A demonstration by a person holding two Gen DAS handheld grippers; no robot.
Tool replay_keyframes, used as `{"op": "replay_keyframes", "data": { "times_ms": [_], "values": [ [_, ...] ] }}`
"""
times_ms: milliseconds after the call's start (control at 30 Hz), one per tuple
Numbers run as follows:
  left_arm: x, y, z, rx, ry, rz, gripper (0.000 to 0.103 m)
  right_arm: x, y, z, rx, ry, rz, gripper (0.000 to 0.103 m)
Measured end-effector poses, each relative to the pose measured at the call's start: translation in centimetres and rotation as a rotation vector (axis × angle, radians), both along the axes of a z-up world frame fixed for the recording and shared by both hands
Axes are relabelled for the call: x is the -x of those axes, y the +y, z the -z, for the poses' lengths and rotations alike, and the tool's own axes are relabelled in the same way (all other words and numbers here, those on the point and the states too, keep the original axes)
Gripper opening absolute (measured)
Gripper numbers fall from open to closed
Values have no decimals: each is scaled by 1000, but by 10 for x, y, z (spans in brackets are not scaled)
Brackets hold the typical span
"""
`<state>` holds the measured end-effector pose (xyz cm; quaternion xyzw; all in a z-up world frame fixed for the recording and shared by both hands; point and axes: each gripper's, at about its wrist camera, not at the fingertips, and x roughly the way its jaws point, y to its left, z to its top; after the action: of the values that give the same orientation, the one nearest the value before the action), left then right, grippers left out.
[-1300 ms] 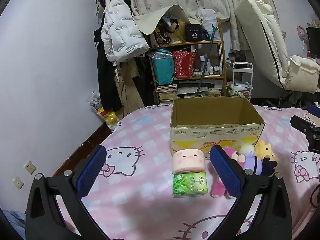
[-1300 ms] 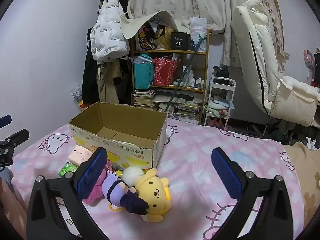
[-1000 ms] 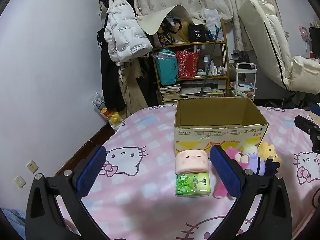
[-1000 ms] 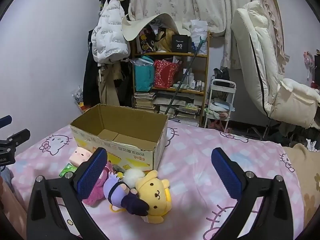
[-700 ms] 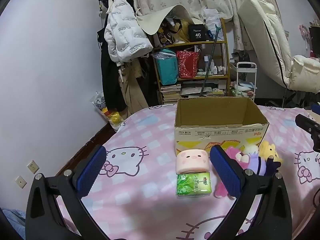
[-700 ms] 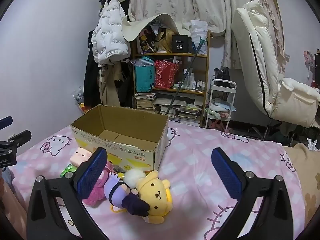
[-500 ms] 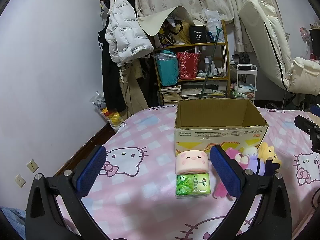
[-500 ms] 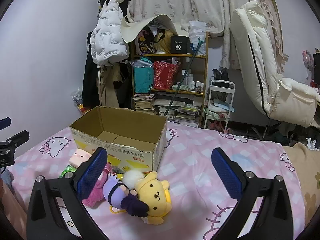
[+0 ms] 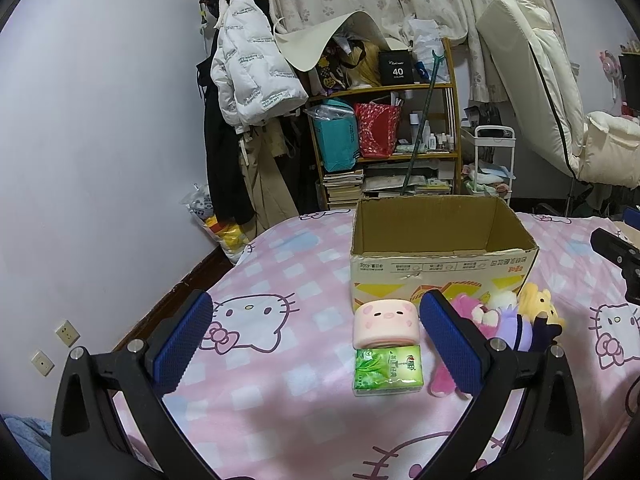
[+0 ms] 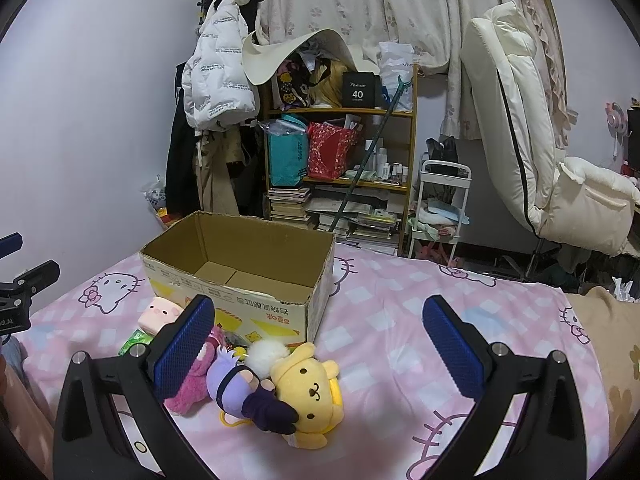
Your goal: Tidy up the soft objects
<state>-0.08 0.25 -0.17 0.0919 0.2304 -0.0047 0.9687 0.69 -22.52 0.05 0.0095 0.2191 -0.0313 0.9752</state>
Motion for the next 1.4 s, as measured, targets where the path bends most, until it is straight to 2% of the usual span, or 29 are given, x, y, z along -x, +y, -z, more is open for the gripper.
{"op": "replay_keyframes", "data": {
  "times_ms": [1400],
  "values": [
    [3,2,-2,6,7,23,102,0,2,1,16,1,5,103]
  ]
}}
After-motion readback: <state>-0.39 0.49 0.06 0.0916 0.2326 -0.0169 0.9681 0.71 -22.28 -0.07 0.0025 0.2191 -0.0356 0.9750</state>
